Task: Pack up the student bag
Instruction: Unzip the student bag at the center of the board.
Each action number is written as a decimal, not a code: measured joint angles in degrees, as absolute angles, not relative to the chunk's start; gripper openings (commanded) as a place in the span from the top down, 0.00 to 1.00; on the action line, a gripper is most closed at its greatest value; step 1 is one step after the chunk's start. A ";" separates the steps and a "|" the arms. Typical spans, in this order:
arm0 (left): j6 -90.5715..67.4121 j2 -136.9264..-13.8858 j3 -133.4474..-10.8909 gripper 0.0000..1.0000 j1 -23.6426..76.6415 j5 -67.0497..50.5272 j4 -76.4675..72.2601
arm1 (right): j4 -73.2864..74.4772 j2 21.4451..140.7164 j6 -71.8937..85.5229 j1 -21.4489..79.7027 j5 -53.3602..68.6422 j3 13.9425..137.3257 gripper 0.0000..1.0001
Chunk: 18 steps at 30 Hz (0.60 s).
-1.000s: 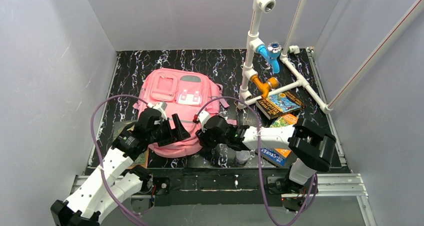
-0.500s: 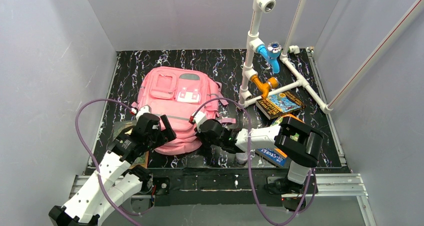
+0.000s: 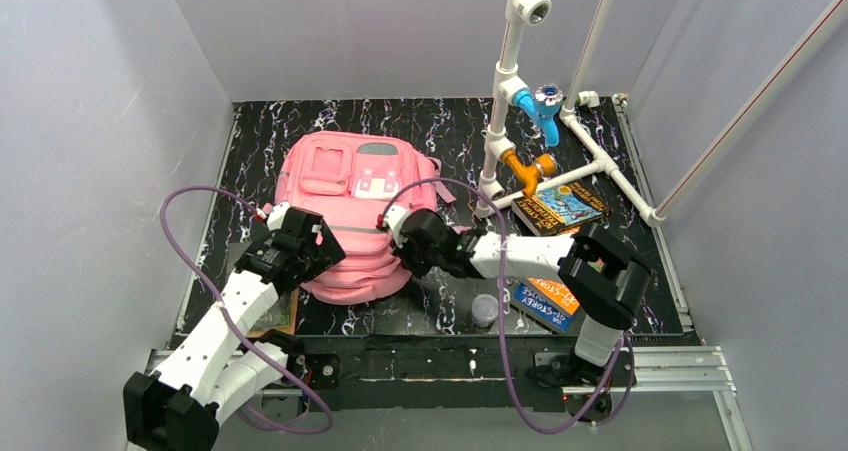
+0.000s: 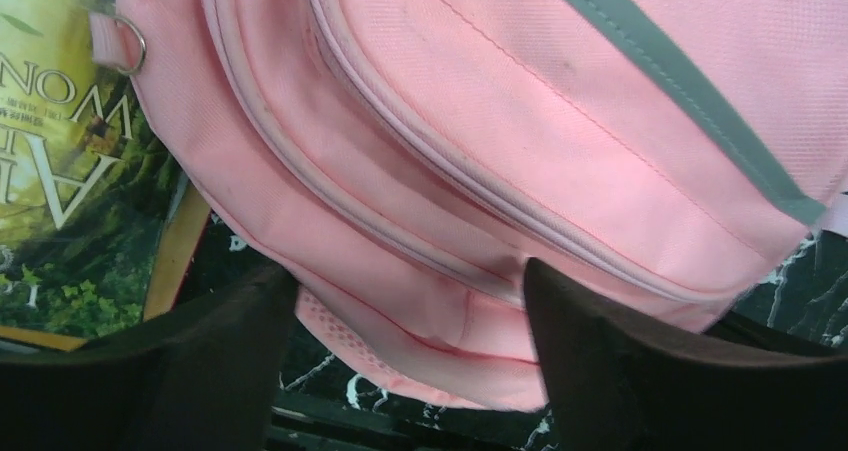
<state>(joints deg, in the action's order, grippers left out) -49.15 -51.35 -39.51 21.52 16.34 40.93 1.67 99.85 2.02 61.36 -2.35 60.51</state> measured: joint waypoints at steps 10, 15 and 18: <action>-52.66 -49.21 -29.39 1.00 21.10 9.63 29.17 | 21.06 100.14 4.93 66.35 2.31 68.71 0.99; -55.00 -48.62 -27.57 1.00 21.10 8.49 24.67 | 20.38 100.57 12.56 72.58 4.91 74.08 0.99; -54.92 -48.53 -27.57 1.00 21.10 8.45 23.40 | 16.43 100.55 18.57 72.88 5.52 72.79 0.99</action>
